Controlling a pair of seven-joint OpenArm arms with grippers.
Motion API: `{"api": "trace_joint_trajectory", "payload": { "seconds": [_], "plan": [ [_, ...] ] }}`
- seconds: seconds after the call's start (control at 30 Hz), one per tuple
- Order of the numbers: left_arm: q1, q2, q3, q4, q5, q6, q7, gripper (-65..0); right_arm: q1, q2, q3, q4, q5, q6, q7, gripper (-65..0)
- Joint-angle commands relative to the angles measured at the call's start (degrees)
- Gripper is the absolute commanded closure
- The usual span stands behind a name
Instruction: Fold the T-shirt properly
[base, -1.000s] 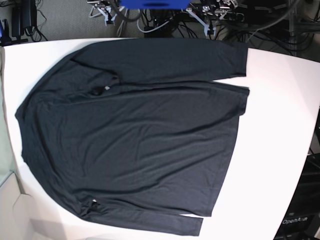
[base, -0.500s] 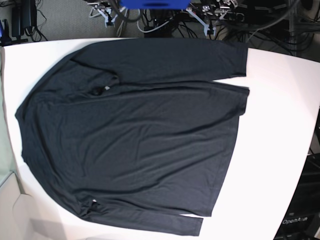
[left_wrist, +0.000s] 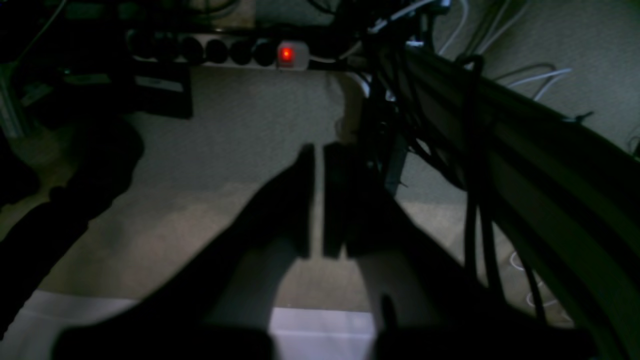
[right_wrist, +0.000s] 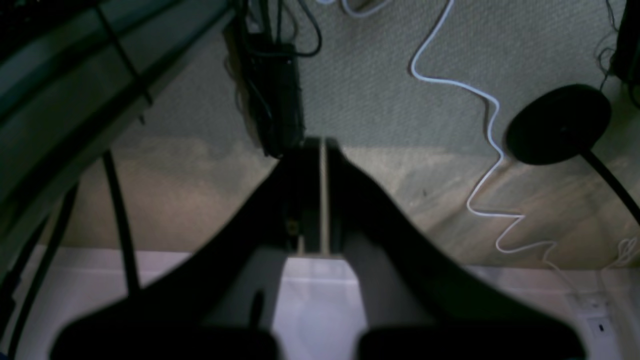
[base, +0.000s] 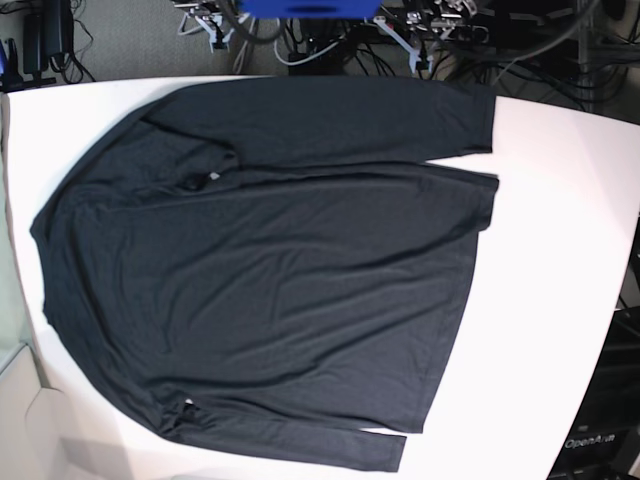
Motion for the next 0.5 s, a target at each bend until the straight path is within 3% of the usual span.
{"api": "trace_joint_trajectory", "payload": {
  "seconds": [0.0, 0.47],
  "plan": [
    [0.2, 0.19, 0.03, 0.1, 0.13, -0.27, -0.34, -3.8, -0.14, -0.08, 0.14, 0.04, 0.21, -0.86, -0.03, 0.0],
    [0.29, 0.19, 0.03, 0.1, 0.13, -0.27, -0.34, -3.8, -0.23, 0.01, -0.21, -0.05, 0.21, -0.86, -0.03, 0.0]
  ]
}}
